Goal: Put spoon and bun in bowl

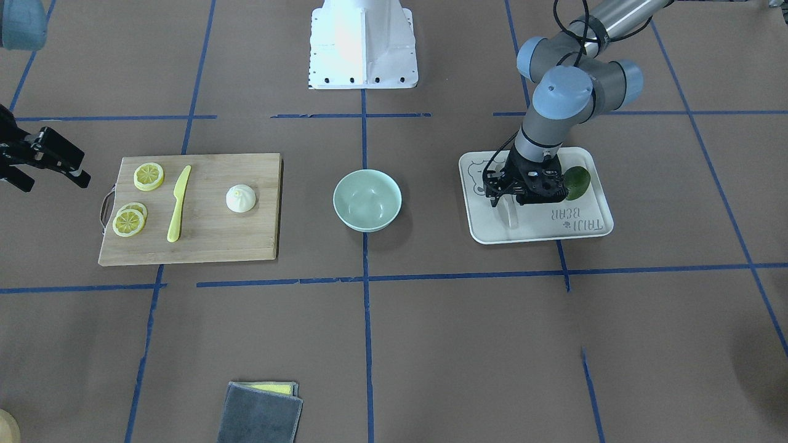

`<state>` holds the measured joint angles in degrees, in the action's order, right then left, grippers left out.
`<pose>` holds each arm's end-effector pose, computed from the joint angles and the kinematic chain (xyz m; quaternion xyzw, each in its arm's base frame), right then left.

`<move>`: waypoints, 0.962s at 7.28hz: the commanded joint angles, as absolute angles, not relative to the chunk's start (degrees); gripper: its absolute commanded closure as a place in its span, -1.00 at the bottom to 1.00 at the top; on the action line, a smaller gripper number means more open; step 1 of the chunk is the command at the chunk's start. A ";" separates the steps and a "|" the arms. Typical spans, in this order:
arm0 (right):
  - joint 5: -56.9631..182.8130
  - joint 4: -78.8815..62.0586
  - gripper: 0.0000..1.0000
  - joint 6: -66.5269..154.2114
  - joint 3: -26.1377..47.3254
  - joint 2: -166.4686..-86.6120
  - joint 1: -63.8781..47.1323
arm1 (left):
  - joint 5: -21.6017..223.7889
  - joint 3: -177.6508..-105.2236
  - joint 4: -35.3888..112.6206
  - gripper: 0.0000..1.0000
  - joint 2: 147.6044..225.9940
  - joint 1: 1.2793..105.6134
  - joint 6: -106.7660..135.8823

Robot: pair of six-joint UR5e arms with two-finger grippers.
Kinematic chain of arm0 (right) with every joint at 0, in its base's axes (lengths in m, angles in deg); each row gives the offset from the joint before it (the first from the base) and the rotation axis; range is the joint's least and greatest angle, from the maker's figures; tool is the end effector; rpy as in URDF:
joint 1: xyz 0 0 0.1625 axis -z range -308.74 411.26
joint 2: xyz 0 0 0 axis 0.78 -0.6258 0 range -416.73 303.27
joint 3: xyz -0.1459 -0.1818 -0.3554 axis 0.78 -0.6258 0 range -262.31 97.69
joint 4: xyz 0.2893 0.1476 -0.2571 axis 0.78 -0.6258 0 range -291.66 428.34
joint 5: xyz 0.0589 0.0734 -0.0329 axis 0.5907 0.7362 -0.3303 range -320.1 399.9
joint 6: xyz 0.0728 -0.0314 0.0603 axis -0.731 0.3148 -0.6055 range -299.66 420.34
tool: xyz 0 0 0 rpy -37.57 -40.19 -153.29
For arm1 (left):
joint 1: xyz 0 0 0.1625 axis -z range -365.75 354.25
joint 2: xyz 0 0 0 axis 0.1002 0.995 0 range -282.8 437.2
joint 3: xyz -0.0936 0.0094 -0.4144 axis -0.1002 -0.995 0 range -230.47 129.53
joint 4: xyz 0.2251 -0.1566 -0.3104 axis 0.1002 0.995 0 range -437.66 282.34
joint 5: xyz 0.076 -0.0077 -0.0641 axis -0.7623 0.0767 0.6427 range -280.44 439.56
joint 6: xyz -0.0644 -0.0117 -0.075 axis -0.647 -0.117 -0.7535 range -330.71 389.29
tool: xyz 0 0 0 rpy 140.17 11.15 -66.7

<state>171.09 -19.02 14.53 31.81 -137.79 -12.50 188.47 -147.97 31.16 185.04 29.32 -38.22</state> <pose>-0.1690 -0.4958 0.3711 0.0353 -0.4396 0.0452 0.8964 0.4508 -0.4399 0.3973 0.0451 0.3983 -0.0387 0.9153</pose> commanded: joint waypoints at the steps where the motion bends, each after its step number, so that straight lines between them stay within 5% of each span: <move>1: 168.94 -17.72 -1.00 9.65 32.73 -137.07 -8.61 | 188.54 -149.07 29.23 0.60 185.05 29.32 -38.30; 2: 166.58 -16.32 -1.00 4.93 32.74 -135.85 -5.81 | 188.54 -150.56 26.69 0.99 185.13 29.23 -38.30; 7: 151.83 -13.76 -1.00 -8.89 32.39 -131.53 10.26 | 188.72 -157.32 17.99 1.00 185.92 29.23 -38.12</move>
